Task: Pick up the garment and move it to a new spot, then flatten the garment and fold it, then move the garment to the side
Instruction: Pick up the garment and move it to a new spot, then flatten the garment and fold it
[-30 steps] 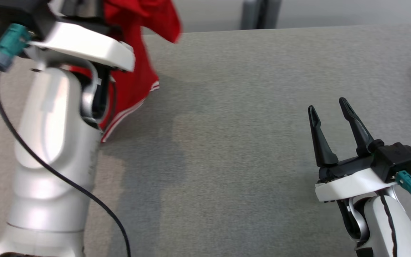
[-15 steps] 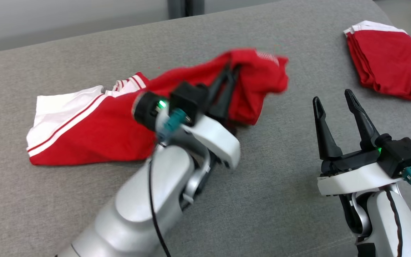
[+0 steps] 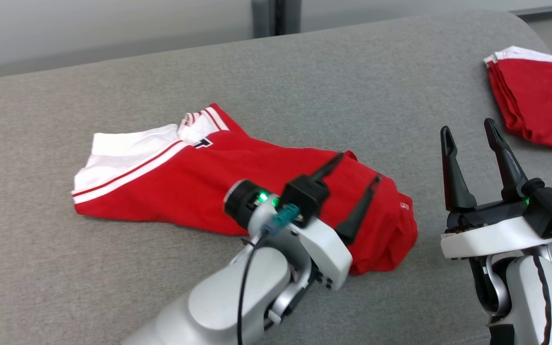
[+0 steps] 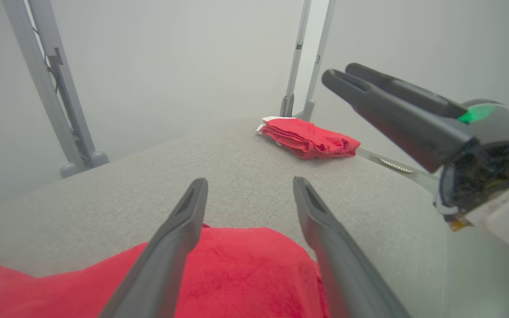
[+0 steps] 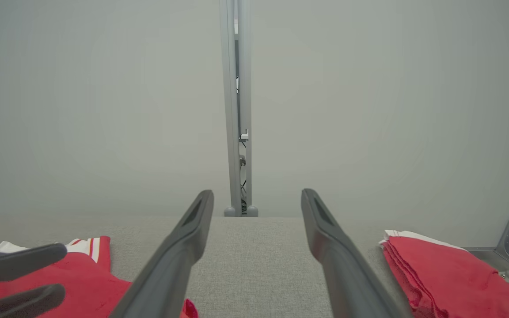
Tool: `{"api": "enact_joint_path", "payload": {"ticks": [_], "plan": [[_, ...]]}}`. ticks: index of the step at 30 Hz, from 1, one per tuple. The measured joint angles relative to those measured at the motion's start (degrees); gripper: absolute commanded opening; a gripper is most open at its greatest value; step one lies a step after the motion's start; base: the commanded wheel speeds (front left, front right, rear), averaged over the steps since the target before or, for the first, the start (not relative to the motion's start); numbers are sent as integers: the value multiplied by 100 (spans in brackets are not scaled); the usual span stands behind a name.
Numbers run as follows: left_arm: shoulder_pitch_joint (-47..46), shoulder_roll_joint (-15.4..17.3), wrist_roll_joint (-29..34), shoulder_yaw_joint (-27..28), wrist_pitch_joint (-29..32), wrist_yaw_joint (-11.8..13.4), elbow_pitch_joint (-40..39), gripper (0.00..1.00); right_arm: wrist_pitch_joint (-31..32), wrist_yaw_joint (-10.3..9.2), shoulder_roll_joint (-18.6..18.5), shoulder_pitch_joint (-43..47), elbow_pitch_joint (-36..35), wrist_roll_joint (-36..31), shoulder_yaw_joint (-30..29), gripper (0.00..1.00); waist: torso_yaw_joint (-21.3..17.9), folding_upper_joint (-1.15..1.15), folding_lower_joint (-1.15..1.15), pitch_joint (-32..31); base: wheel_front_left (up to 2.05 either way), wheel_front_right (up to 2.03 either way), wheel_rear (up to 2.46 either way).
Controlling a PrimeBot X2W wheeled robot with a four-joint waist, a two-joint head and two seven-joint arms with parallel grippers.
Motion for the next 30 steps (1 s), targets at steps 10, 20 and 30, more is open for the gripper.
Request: {"api": "enact_joint_path", "payload": {"ticks": [10,20,30], "plan": [[65,808,-121,1727,-544,415,196,100,-1,0,-42,229,135,-34,182,100,513,0,0,-392,0,0,0],[2074,1671,765,3667,-553,248,-657,100,-15,0,-143,525,316,25,426,100,958,0,0,-756,0,0,0],[2989,1148,1182,4610,-553,-180,-689,100,-14,0,-163,571,363,74,539,100,1127,0,0,-815,0,0,0]]}}
